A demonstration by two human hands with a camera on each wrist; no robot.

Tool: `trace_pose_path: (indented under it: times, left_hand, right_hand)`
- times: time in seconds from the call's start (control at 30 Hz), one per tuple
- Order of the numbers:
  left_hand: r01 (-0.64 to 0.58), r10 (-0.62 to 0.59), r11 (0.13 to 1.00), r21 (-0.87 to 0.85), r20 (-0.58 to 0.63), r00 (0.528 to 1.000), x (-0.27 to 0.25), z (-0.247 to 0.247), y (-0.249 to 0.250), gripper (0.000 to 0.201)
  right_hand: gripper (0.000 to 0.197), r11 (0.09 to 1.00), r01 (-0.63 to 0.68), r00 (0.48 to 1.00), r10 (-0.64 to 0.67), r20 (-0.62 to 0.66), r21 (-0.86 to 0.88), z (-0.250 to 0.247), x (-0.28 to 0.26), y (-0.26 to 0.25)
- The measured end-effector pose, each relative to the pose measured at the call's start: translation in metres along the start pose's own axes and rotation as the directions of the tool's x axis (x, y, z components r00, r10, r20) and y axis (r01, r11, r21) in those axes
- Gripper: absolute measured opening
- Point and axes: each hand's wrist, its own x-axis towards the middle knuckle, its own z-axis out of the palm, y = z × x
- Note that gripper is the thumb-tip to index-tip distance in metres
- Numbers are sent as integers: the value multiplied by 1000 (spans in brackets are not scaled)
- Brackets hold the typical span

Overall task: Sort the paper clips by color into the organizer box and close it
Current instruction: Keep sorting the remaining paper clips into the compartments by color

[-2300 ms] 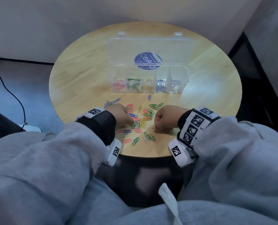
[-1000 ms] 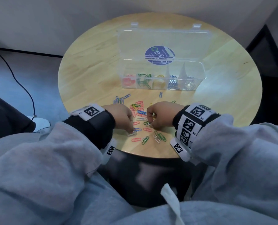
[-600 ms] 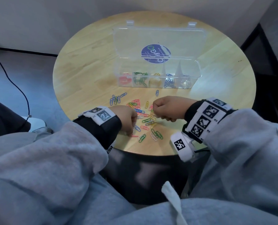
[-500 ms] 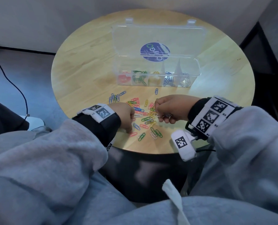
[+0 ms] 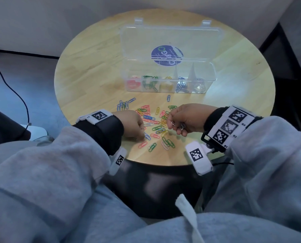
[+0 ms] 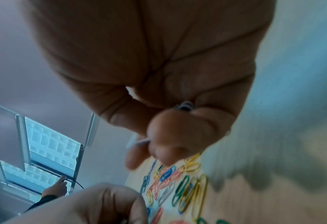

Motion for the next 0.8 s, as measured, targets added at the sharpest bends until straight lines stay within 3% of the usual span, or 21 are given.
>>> trace_pose_path:
  times: [0.1, 0.2, 0.33, 0.43, 0.53, 0.6, 0.67, 0.73, 0.8]
  left_hand:
    - [-59, 69, 965, -255, 32, 997, -1, -4, 1, 18]
    - [-66, 99, 801, -595, 23, 995, -2, -6, 5, 32]
    - [-36, 84, 610, -792, 19, 996, -3, -10, 6, 37]
    - [36, 50, 513, -858, 71, 996, -6, -12, 6, 16]
    - [68, 31, 598, -798, 108, 994, -4, -11, 6, 21]
    - [30, 44, 766, -642, 99, 994, -3, -7, 8, 25]
    - [-37, 78, 921, -388, 90, 993, -4, 0, 13, 17]
    - [-64, 73, 986, -153, 55, 996, -8, 5, 19, 6]
    - [-63, 63, 998, -17, 37, 997, -11, 9, 25, 15]
  right_hand:
    - [33, 998, -17, 997, 21, 76, -54, 5, 0, 1]
    - [22, 981, 11, 993, 13, 117, -196, 9, -2, 1]
    - [16, 811, 81, 996, -54, 65, -580, 17, -4, -2]
    - [14, 701, 82, 995, -96, 21, -708, 29, -5, -4]
    - [20, 661, 75, 994, -109, 3, -747, 35, -1, -2]
    - [25, 623, 53, 994, -108, -19, -780, 37, 1, -1]
    - [25, 594, 42, 993, -112, -32, -803, 38, 4, 0]
    - [22, 577, 39, 991, -126, -42, -816, 38, 5, -1]
    - [16, 563, 33, 989, -138, -54, -826, 36, 5, -2]
